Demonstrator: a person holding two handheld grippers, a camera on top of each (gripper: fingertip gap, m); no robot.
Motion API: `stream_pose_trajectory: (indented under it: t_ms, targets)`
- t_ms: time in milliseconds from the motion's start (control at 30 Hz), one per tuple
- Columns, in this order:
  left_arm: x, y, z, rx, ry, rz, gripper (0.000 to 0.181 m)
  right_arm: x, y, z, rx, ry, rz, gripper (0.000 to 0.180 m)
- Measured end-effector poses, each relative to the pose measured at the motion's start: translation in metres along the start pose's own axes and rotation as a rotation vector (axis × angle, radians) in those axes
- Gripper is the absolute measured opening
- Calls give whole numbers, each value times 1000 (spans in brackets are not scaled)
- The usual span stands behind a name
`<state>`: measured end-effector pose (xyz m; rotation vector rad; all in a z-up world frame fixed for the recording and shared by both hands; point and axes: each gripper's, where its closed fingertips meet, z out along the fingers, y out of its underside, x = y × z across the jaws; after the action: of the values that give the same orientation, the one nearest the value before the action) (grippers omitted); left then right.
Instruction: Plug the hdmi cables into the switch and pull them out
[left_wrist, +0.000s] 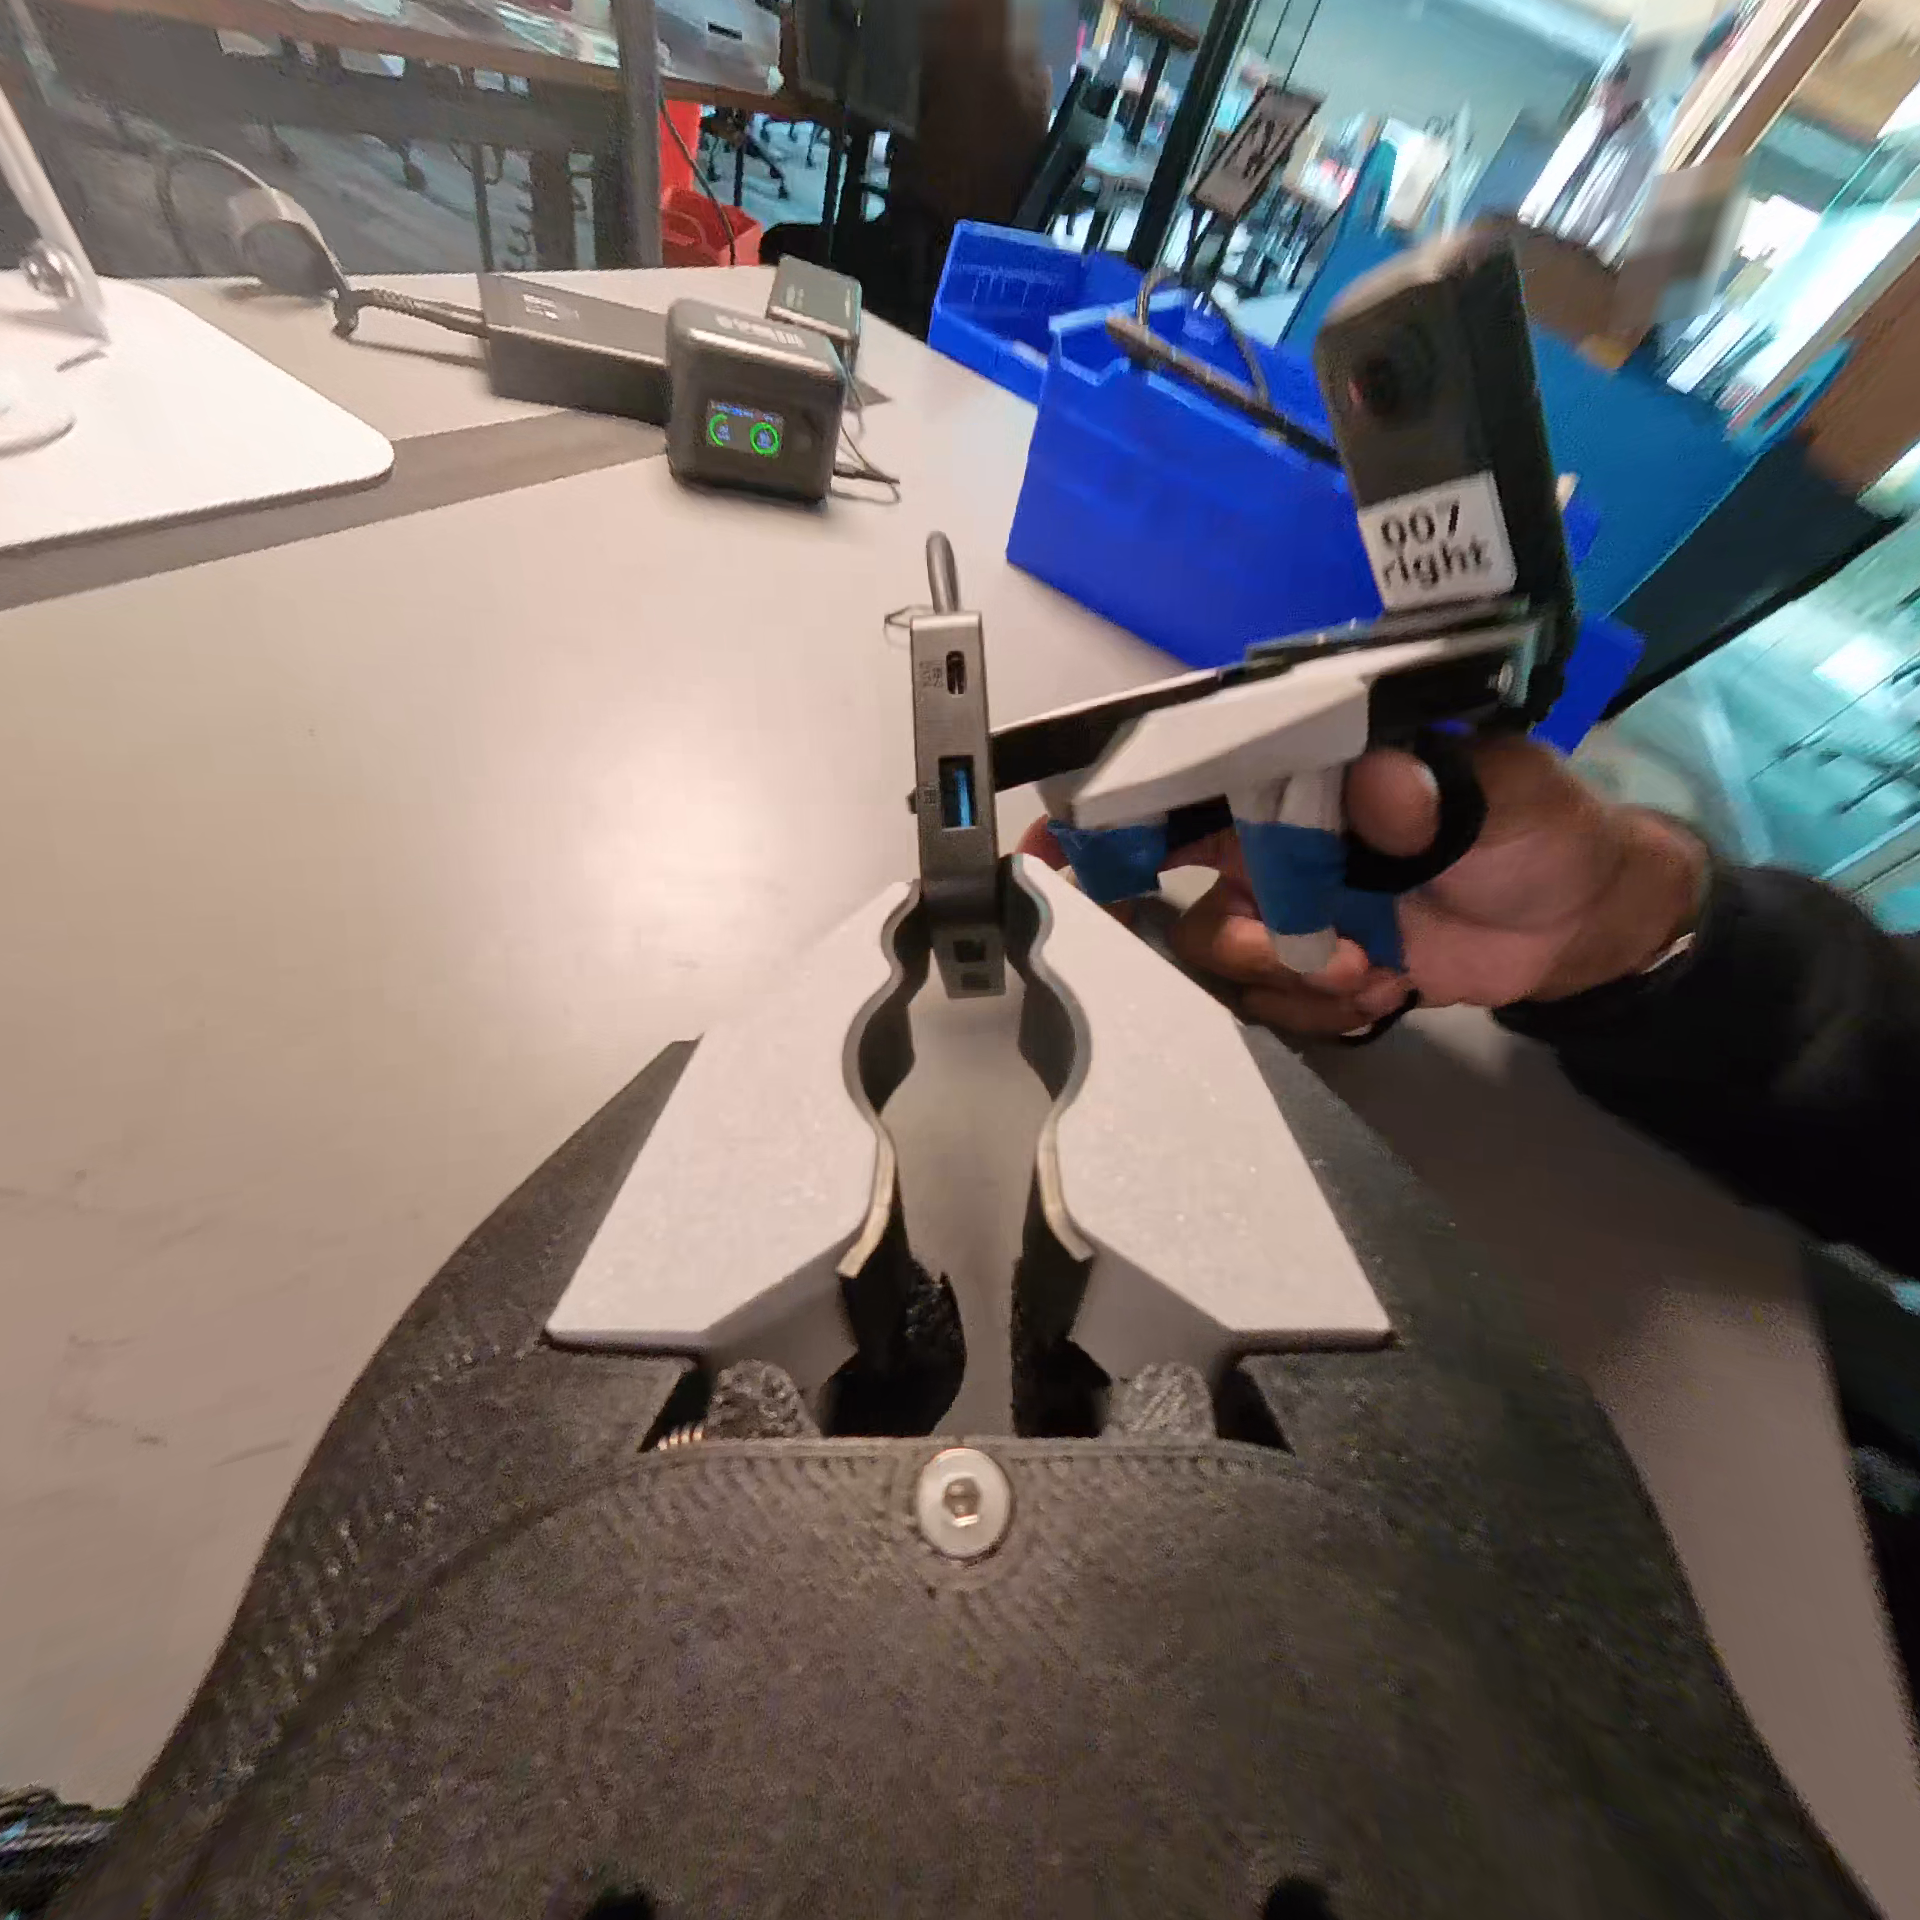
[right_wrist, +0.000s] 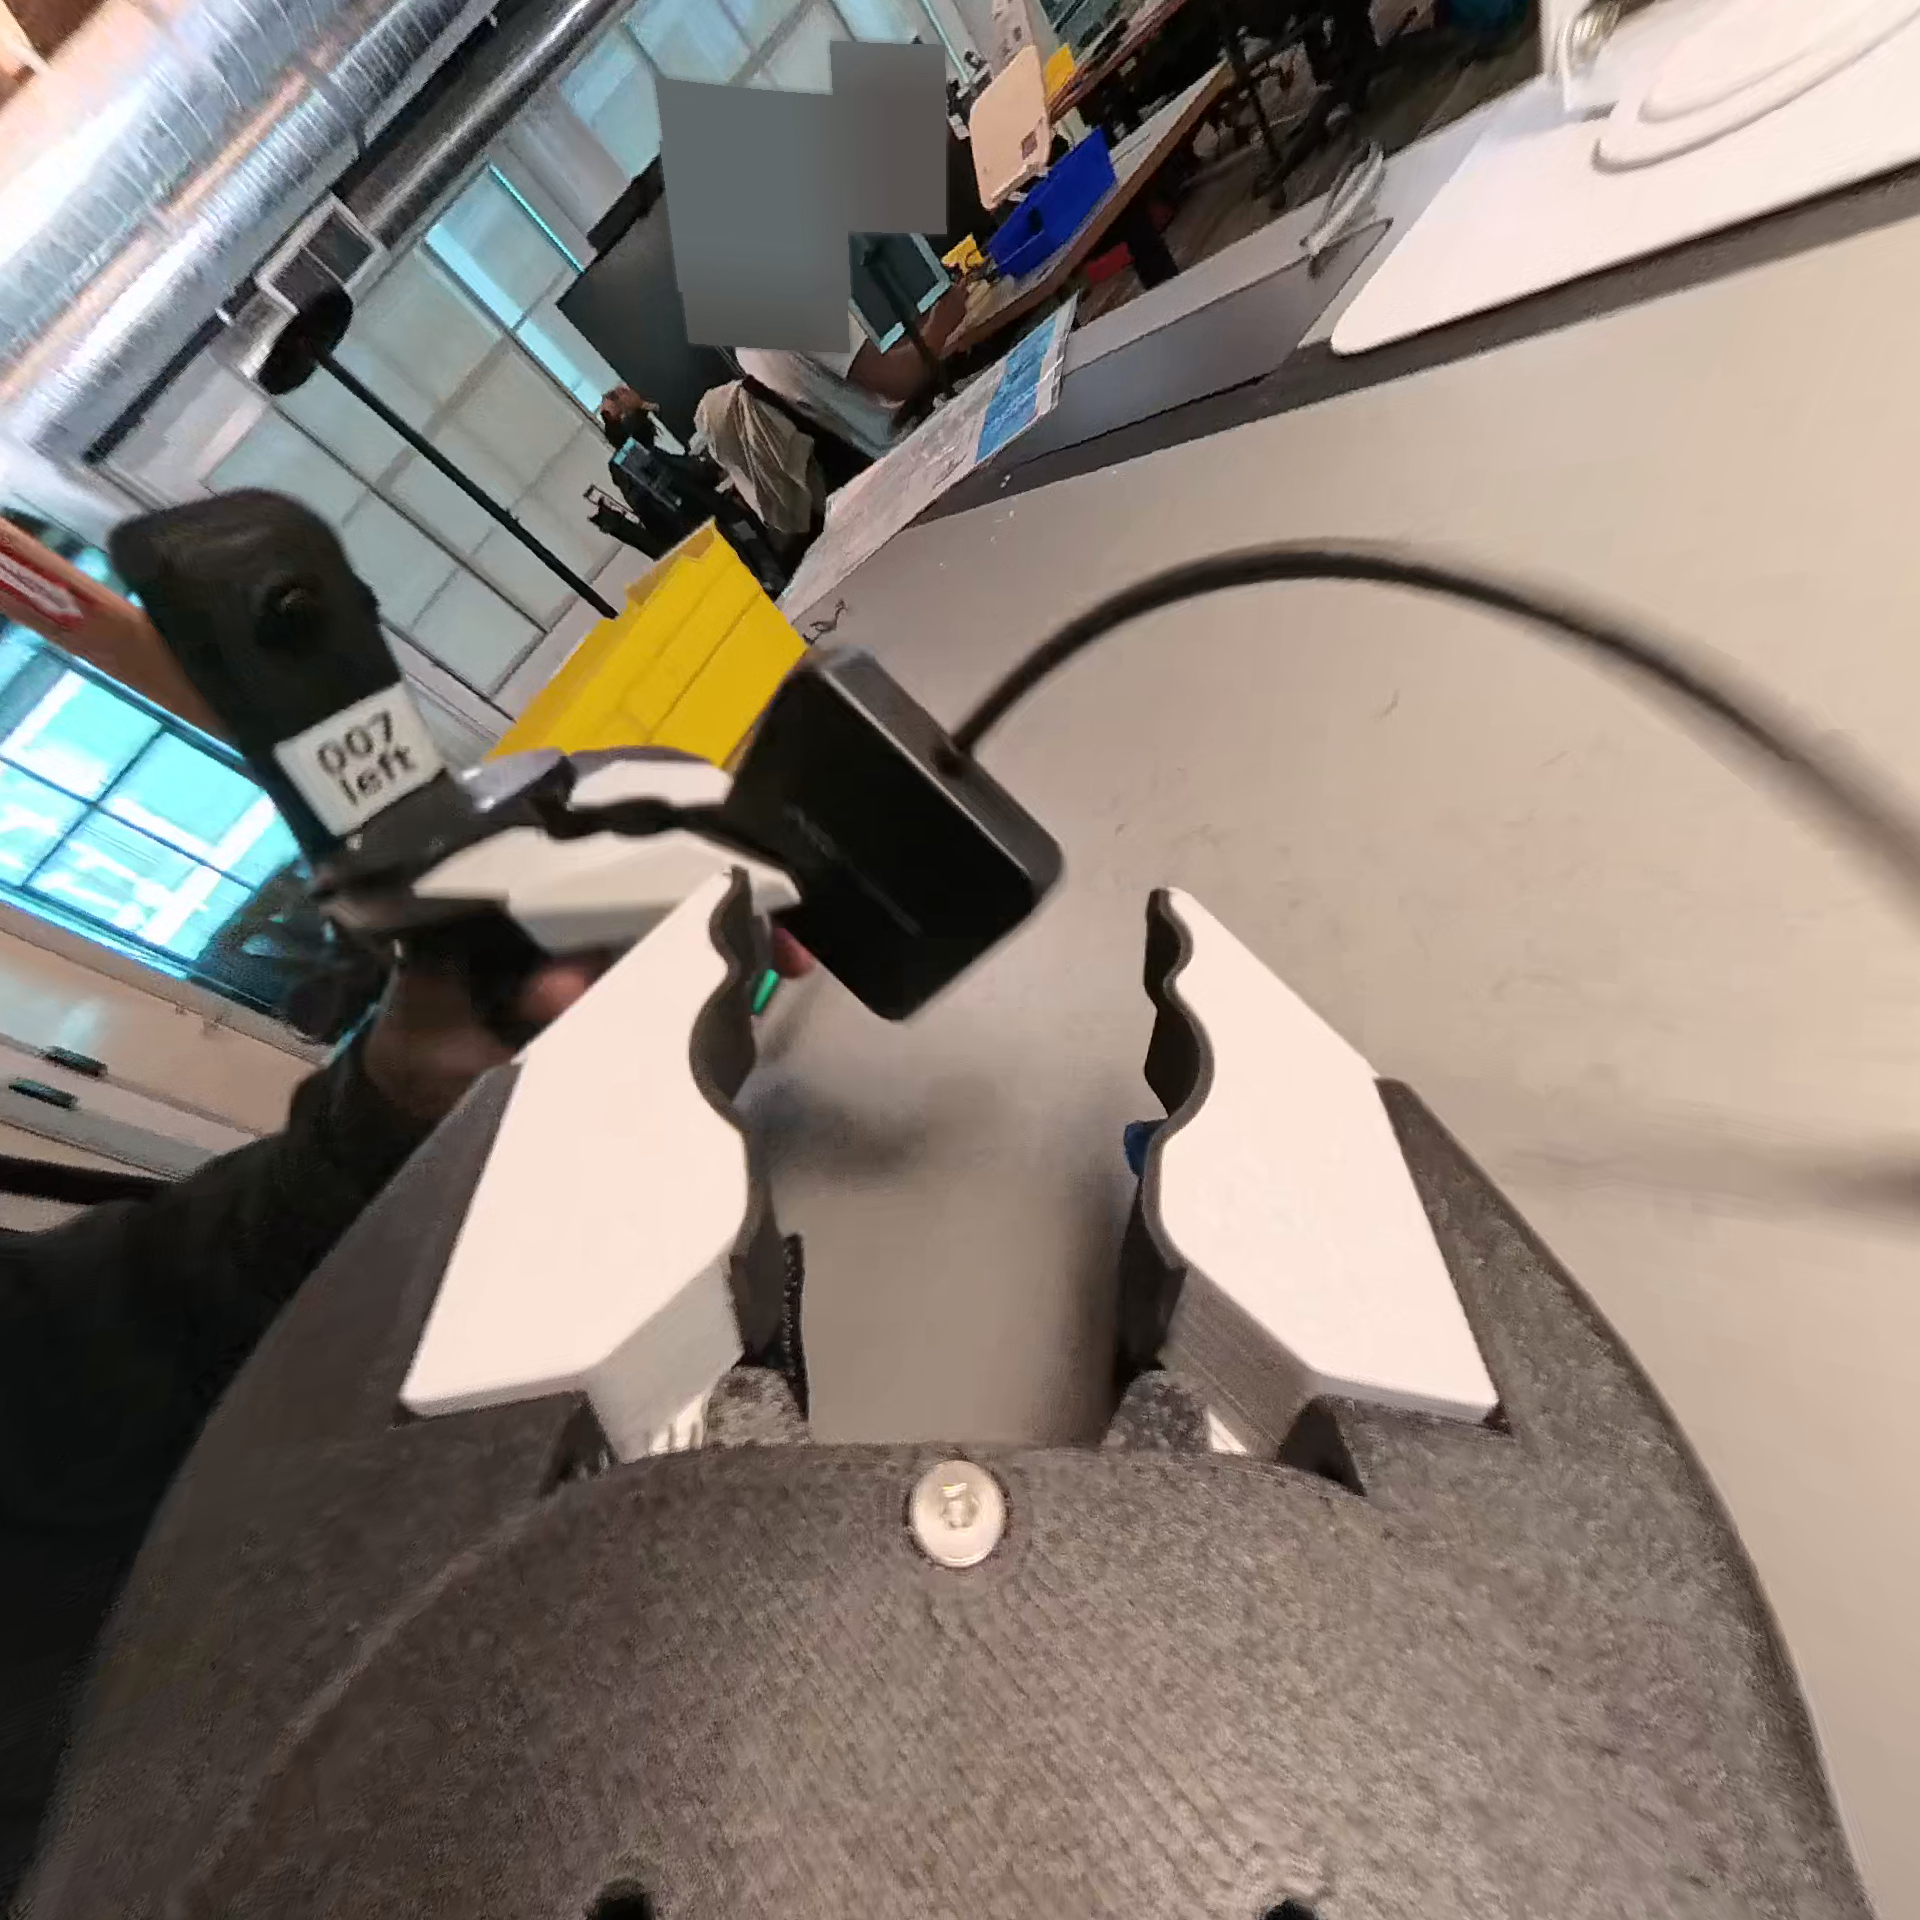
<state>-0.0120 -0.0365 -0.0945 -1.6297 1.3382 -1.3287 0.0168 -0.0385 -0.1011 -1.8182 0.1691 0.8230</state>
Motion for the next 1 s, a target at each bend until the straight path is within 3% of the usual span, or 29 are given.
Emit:
stream_pose_trajectory:
  t_ms: [267,533,1000]
  targets:
    - [-35,-29,-37,180,296,-559,13,8,-11,-15,6,110,-440,71]
    - [-53,-33,-50,219,362,-629,12,-2,-8,-14,4,139,-645,61]
    - [-27,-27,-46,155,551,-661,13,-6,-8,-17,22,204,-954,48]
